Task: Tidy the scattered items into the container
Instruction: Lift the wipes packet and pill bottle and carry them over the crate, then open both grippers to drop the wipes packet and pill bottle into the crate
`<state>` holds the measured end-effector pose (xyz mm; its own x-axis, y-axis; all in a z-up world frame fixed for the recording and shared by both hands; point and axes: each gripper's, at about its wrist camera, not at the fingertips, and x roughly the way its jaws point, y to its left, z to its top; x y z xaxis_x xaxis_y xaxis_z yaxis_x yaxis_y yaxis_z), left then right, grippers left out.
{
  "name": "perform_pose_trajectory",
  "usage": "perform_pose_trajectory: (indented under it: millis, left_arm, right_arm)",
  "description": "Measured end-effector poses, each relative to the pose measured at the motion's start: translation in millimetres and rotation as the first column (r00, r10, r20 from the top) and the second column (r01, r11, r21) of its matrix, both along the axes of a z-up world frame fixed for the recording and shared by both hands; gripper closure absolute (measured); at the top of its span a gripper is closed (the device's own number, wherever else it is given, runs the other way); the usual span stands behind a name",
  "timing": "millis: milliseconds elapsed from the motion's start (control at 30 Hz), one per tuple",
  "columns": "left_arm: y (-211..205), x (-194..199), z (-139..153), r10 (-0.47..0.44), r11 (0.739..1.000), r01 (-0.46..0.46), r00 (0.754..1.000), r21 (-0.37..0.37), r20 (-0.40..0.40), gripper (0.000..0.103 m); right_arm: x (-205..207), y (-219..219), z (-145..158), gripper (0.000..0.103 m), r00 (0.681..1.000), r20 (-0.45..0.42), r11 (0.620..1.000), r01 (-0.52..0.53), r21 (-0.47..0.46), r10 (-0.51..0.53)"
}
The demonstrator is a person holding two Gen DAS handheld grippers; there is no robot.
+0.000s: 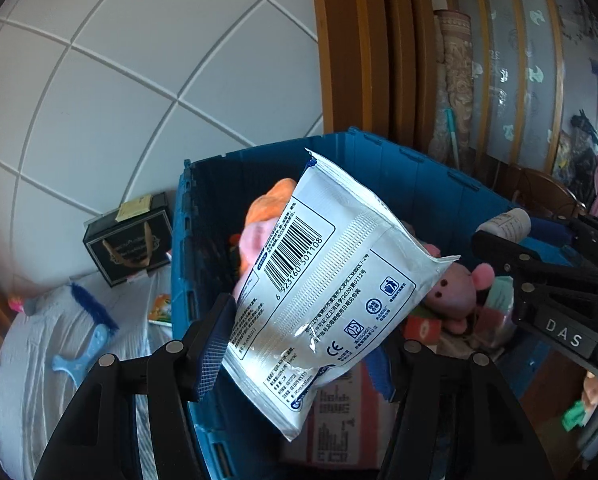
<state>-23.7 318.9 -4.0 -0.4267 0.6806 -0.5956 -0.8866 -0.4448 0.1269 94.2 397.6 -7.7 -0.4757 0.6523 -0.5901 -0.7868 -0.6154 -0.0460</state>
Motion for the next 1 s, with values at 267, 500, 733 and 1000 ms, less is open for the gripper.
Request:
perform_pose_trajectory:
  millis: [267,500,733,1000]
  left_arm:
    - [25,52,-7,-0.047,0.999,0.047,0.998,-0.012,-0.044,0.043]
    - [39,69,-13,-0.064,0.998,0.062,0.995,-0.026,-0.071,0.034]
    - [34,65,-12,-0.043,0.999,0.042,0.998,-0.031,-0.049,0.017]
    - [7,64,-4,-0.033,0.999,0.032,0.999,-0.008,-0.041,0.015]
  right_arm:
    - [25,15,-21,0.053,1.0,0.026,0.999,0.007,-0.037,-0.006]
    - [43,27,-30,0.053,0.999,0.03,0.998,0.019,-0.061,-0.018]
    - [50,27,-27,0.033,1.0,0.011,0.998,0.026,-0.066,-0.025]
    - [51,17,-25,0.029,1.0,0.013,0.997,0.027,-0.07,-0.026]
